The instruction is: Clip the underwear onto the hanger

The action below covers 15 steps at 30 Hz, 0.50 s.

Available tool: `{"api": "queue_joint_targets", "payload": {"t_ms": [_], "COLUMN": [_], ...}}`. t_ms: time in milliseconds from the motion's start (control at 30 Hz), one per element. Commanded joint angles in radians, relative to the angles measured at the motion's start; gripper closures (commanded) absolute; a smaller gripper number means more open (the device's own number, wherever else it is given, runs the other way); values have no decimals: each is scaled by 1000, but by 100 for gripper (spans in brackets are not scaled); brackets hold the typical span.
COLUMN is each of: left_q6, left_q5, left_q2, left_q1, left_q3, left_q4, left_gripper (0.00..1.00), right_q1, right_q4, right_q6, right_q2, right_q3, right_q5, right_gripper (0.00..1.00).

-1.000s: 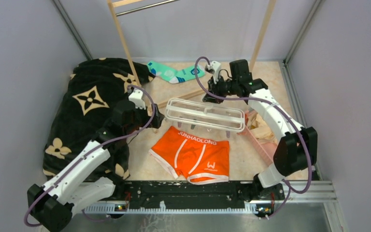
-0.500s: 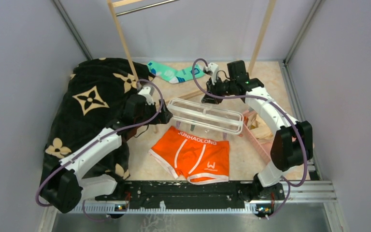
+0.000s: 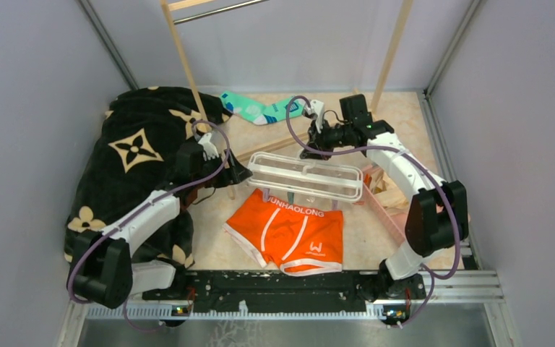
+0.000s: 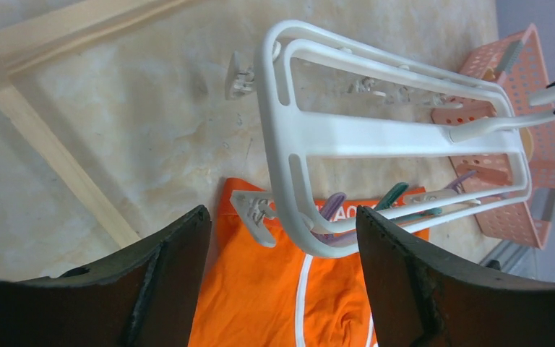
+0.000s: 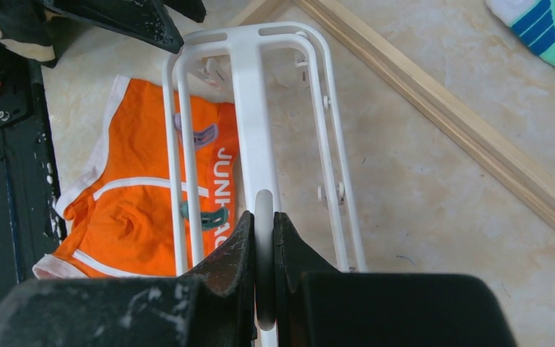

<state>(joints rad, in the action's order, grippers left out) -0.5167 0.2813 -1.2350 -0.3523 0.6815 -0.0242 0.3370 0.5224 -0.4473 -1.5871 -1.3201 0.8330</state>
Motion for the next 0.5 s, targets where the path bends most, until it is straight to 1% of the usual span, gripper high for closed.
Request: {"api": "queue_joint_targets", "payload": {"t_ms": [0, 167, 467], "left_q6": [-28, -38, -47], "left_q5": [164, 214, 252], "left_q2": [-16, -44, -88], "left_q1": [13, 16, 22], "left_q3": [-19, -26, -28], "left_q4": [-111, -143, -185], "left_gripper": [22, 31, 43], "right_q1": [-8, -8, -6], "right_q4": [-69, -83, -53], "right_q6": [-22, -24, -53], "right_q2": [67, 65, 43], "right_q3": [-26, -31, -59], "right_q5": [92, 122, 146], "right_gripper": [100, 100, 100]}}
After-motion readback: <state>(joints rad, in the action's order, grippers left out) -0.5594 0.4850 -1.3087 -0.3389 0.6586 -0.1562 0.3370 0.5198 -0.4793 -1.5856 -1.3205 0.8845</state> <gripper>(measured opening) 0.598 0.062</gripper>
